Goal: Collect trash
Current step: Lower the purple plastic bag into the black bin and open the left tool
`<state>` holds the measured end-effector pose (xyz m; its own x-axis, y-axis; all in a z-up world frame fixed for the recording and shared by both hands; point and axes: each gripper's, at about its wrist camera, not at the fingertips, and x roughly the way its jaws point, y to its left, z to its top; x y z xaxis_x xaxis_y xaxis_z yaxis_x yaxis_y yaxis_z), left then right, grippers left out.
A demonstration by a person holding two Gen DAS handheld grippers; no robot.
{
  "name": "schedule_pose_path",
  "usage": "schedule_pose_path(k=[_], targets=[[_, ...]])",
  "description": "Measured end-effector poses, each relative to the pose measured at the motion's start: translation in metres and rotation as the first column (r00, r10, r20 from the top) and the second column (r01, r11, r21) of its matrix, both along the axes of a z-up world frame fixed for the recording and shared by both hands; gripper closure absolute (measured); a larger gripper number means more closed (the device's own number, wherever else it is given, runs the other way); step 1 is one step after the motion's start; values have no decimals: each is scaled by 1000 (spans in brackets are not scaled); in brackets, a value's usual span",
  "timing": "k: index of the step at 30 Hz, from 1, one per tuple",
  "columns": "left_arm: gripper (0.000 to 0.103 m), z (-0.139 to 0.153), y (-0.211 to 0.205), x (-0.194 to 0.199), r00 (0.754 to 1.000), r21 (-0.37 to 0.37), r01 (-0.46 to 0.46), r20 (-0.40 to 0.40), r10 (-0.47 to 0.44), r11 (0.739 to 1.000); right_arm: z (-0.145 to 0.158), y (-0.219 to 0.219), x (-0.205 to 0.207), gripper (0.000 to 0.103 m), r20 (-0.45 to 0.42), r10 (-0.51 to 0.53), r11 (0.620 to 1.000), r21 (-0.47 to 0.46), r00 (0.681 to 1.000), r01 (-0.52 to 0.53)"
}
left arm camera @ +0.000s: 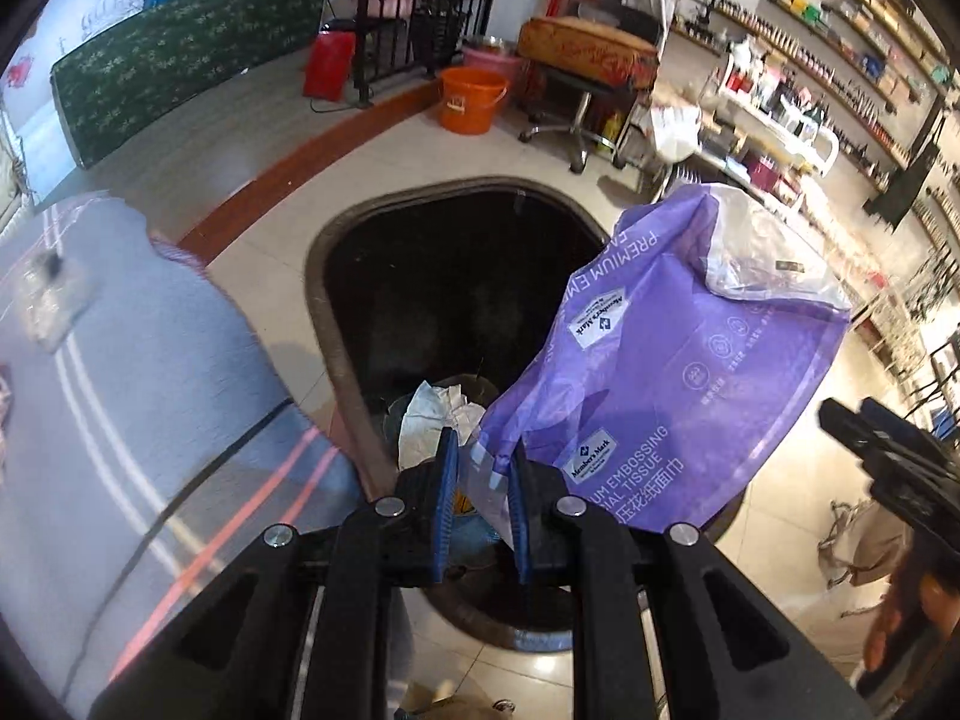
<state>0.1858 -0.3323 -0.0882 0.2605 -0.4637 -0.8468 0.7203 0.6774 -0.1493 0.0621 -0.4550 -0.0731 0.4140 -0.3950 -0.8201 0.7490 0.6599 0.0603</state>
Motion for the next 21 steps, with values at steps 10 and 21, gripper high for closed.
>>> schedule_pose_path(k=[10,21], targets=[[79,-21,-21,3,999,82,-10,-33,12,997,-2,-12,-5,20,25,-10,1000,28,1000,9],[27,-16,-19,-8,1000,19,5,-11,-4,1000,-5,-14,-6,20,57,-15,998,58,998,12]])
